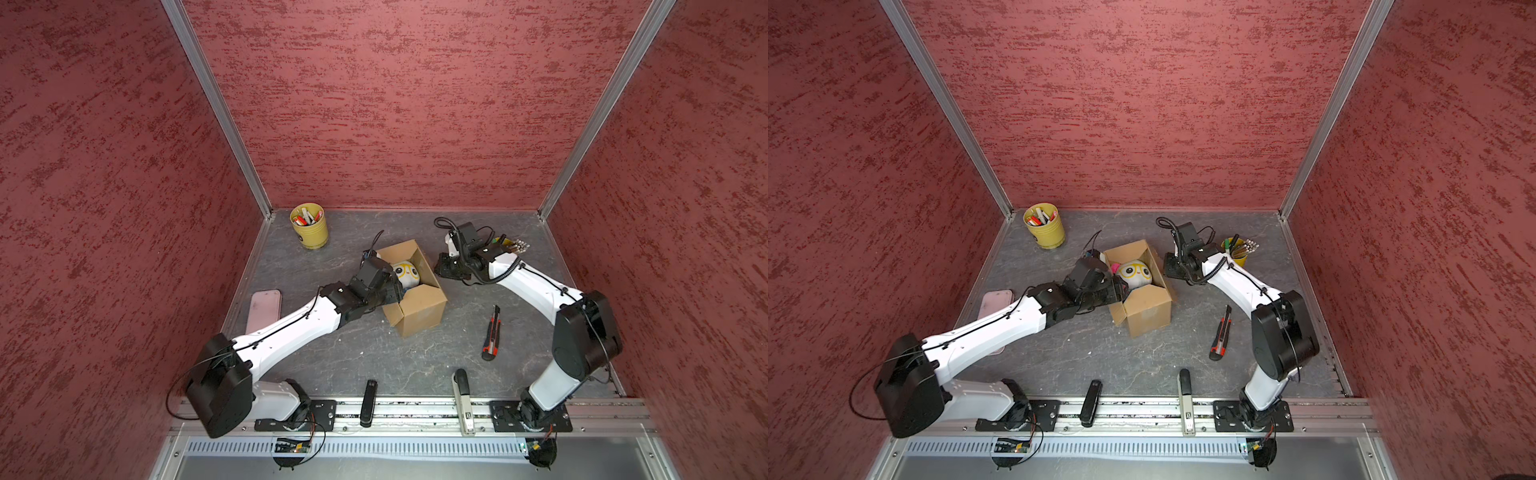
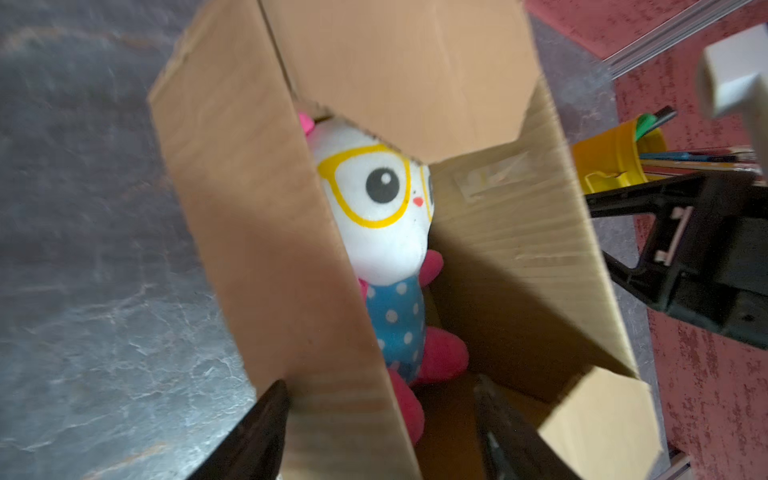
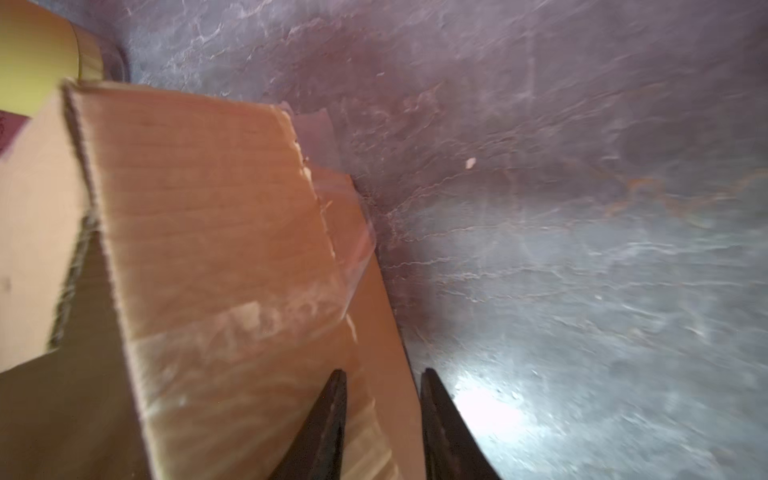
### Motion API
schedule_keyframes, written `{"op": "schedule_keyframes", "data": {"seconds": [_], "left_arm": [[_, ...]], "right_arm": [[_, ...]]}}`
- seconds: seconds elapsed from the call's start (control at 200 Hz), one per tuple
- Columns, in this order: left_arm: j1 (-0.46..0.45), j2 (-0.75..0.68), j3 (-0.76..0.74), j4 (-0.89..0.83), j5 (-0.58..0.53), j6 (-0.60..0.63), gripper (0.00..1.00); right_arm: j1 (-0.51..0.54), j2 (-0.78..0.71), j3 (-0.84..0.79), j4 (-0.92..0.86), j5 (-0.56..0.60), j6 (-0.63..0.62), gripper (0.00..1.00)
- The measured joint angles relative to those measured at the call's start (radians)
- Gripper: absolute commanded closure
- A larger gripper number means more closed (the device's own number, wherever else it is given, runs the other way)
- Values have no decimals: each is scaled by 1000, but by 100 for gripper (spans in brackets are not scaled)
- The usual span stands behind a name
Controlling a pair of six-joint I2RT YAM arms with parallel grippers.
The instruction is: Unpack the express box
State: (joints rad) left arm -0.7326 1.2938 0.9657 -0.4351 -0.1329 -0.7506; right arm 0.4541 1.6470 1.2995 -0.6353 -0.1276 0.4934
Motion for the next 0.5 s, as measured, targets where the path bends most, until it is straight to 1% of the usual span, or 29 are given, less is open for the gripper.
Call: {"op": "schedule_keyframes", "data": {"seconds": [0.045, 0.09, 0.195, 0.286, 0.341, 0.421, 0.501], "left_arm": [[11, -31, 7, -15, -10, 6, 17], [22, -56, 13, -26, -19, 10, 16], [63, -108, 23, -63, -30, 27, 16], [124, -148, 26, -97, -19, 55, 25], [177, -168, 29, -121, 1, 81, 33], [243, -192, 37, -152, 21, 113, 45], [272, -213, 41, -178, 32, 144, 55]], "right_arm": [[0, -40, 0, -24, 20, 0, 64], [0, -86, 0, -47, 35, 0, 64], [0, -219, 0, -100, 63, 3, 63], [0, -317, 0, -129, 74, 4, 63], [0, -344, 4, -146, 79, 2, 62], [0, -323, 32, -172, 85, -8, 62], [-5, -254, 76, -180, 88, -23, 62]]}}
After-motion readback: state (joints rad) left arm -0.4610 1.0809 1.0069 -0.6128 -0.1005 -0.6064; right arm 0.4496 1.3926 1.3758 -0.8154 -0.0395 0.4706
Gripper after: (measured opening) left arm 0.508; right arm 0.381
